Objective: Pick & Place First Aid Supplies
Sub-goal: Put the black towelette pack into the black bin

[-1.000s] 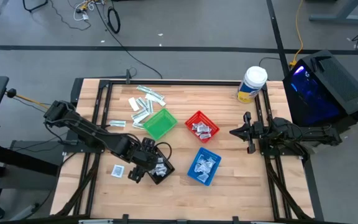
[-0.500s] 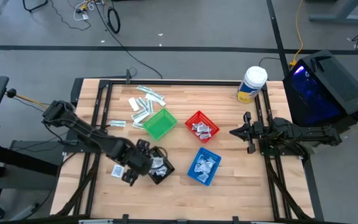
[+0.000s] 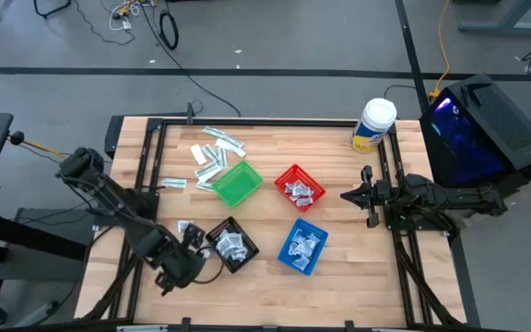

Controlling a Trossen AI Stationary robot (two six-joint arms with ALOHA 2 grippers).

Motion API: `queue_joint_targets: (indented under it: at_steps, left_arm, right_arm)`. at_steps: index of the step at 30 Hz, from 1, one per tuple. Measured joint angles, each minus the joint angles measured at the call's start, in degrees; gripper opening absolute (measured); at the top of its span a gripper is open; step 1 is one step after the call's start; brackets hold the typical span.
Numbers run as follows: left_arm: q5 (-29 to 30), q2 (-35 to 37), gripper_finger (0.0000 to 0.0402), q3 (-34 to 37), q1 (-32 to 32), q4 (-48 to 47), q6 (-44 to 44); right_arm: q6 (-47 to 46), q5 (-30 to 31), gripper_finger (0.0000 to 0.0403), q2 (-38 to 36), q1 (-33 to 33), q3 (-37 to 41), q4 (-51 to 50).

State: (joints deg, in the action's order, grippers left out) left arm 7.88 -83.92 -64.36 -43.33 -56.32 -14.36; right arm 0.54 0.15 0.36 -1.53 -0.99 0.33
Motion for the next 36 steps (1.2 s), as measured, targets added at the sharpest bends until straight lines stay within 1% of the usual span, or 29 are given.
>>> queue_joint_targets:
  at_steps: [1,3,7,10,14,20,24,28,32,36]
  left_arm:
    - [0.0,0.0,0.0355,0.0,-0.8,-0.1,0.3]
    - [0.1,0.0,0.0355,0.0,-2.6,-0.1,3.6]
    - [0.0,0.0,0.0355,0.0,-6.7,-1.0,16.4]
    - [-0.2,0.0,0.0355,0.0,-8.6,-1.3,24.6]
    - [-1.3,0.0,0.0355,0.0,-10.0,-1.3,32.3]
    - [-4.9,0.0,0.0355,1.2,-10.3,-1.3,41.9]
    - [-7.7,0.0,0.0355,4.8,-10.1,-1.4,48.7]
    - [-8.1,0.0,0.0355,8.6,-9.6,-1.4,54.6]
    - [-8.0,0.0,0.0355,11.3,-8.7,-1.3,58.3]
    - [-8.0,0.0,0.0355,12.9,-7.2,0.4,59.3]
  right_arm:
    - [0.0,0.0,0.0013,0.0,0.0,0.0,0.0]
    - [0.0,0.0,0.0013,0.0,0.0,0.0,0.0]
    - [0.0,0.0,0.0013,0.0,0.0,0.0,0.0]
    - [0.0,0.0,0.0013,0.0,0.0,0.0,0.0]
    - [0.0,0.0,0.0013,0.0,0.0,0.0,0.0]
    - [0.0,0.0,0.0013,0.0,0.0,0.0,0.0]
    - [0.0,0.0,0.0013,0.0,0.0,0.0,0.0]
    - [0.0,0.0,0.0013,0.0,0.0,0.0,0.0]
    - [0.0,0.0,0.0013,0.0,0.0,0.0,0.0]
    - [0.0,0.0,0.0013,0.0,0.0,0.0,0.0]
